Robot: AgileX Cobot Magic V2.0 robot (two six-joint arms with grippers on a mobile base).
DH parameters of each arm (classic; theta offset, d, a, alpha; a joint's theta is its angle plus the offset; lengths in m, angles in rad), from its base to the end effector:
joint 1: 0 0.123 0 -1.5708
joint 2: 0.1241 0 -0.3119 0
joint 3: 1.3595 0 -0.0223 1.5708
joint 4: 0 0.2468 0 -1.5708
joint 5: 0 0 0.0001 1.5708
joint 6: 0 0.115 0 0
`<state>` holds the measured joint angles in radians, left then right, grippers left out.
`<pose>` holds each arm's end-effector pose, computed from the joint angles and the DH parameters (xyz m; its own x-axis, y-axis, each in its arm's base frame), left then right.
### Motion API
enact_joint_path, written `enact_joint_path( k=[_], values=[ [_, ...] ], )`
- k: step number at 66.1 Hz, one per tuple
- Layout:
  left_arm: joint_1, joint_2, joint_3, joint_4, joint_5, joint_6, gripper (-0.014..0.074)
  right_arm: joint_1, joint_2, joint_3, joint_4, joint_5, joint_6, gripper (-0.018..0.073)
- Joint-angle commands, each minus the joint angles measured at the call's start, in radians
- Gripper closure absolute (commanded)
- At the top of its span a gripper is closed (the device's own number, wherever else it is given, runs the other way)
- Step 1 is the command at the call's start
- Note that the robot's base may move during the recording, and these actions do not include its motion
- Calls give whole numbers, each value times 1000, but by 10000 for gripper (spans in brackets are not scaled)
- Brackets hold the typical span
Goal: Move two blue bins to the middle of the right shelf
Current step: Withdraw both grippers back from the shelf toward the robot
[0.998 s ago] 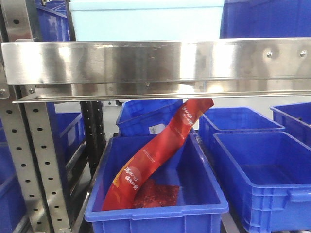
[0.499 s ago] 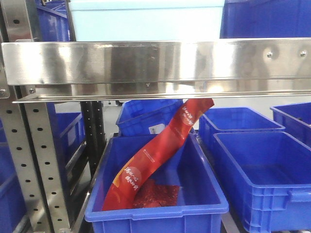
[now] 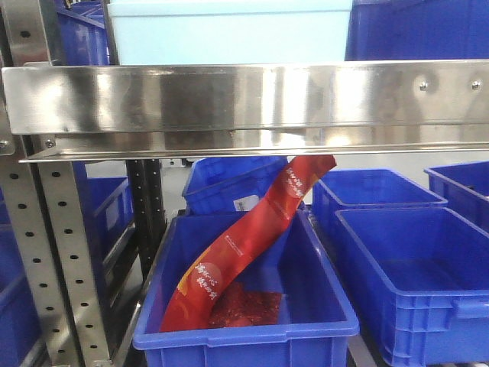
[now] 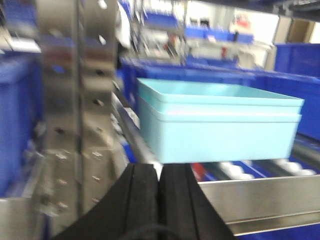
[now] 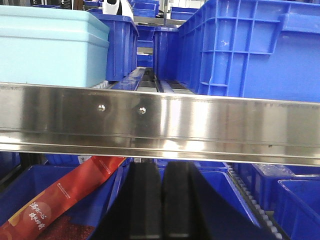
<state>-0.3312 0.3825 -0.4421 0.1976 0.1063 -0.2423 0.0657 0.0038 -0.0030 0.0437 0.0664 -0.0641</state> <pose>0.0793 -0.0247 0.3373 0.0262 -0.0574 -0.9980 0.3070 0.9506 -0.0466 0.0495 0.0036 0.2085 0.0214 -0.0191 -0.9996 -0.0681 0.9975 -0.0206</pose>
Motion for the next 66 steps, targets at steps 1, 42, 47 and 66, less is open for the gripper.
enact_joint_path(
  k=[1, 42, 47, 66],
  values=[
    [45, -92, 87, -71, -81, 165, 707, -5, -4, 3, -9, -13, -7, 725],
    [115, -383, 442, -137, -93, 179, 707, -5, -4, 3, -9, -13, -7, 725],
    [115, -383, 442, -137, -93, 179, 707, -5, -4, 3, -9, -13, -7, 725],
    [115, -383, 442, -139, -95, 179, 707, -5, -4, 3, -9, -13, -7, 725]
  ],
)
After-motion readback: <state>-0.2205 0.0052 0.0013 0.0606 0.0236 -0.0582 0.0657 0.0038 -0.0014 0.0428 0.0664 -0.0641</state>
